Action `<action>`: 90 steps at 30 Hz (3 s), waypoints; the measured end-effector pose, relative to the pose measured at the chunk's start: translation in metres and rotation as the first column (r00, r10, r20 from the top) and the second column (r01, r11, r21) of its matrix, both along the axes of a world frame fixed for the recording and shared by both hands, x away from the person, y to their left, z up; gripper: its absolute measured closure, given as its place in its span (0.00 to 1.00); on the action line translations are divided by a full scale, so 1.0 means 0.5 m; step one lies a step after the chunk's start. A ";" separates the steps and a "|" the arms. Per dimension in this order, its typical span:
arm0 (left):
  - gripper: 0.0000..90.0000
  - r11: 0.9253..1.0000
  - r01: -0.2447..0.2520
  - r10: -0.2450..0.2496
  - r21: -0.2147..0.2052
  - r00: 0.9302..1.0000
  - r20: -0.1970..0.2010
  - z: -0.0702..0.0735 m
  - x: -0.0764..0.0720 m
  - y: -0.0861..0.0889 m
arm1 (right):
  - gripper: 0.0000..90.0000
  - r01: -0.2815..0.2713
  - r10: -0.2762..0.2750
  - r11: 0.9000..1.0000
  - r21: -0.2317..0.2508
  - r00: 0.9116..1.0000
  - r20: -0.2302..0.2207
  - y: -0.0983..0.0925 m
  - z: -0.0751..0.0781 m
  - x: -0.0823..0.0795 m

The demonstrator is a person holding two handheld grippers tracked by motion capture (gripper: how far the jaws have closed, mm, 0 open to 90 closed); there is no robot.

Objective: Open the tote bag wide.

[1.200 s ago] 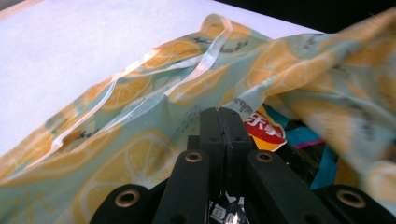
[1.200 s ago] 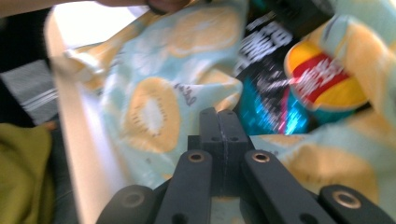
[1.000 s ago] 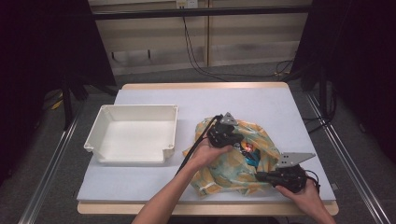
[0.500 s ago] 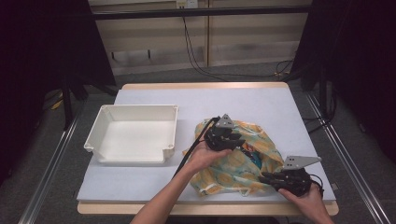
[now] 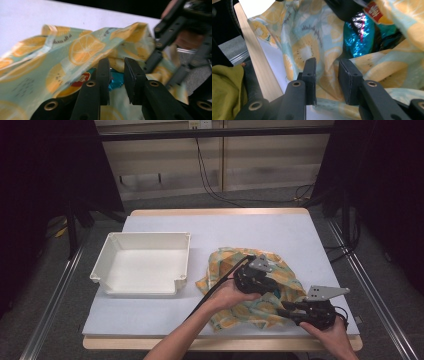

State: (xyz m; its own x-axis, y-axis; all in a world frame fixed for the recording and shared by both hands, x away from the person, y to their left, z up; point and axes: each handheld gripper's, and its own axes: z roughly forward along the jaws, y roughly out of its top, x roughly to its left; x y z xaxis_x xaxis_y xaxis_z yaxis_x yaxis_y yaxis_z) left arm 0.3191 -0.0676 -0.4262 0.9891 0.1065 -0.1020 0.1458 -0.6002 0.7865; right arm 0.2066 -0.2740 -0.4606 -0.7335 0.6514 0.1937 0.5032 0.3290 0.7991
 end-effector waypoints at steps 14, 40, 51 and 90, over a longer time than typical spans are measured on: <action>0.54 0.986 -0.012 -0.016 0.164 0.986 0.167 -0.041 -0.017 -0.013 | 0.73 -0.026 0.025 0.999 -0.019 0.999 -0.037 0.002 -0.016 0.004; 0.80 0.978 -0.063 0.005 0.201 0.961 0.275 -0.082 -0.032 -0.030 | 0.73 -0.018 0.016 0.999 -0.037 0.999 -0.052 0.001 -0.028 0.008; 0.99 0.993 -0.058 0.042 0.108 0.989 0.144 -0.055 -0.015 -0.008 | 0.76 -0.006 0.005 0.999 -0.032 0.999 -0.042 0.000 -0.027 0.012; 0.99 0.991 -0.035 0.039 -0.126 0.999 0.029 0.036 -0.017 0.074 | 0.93 -0.010 0.011 1.000 -0.029 1.000 0.022 0.010 -0.006 0.005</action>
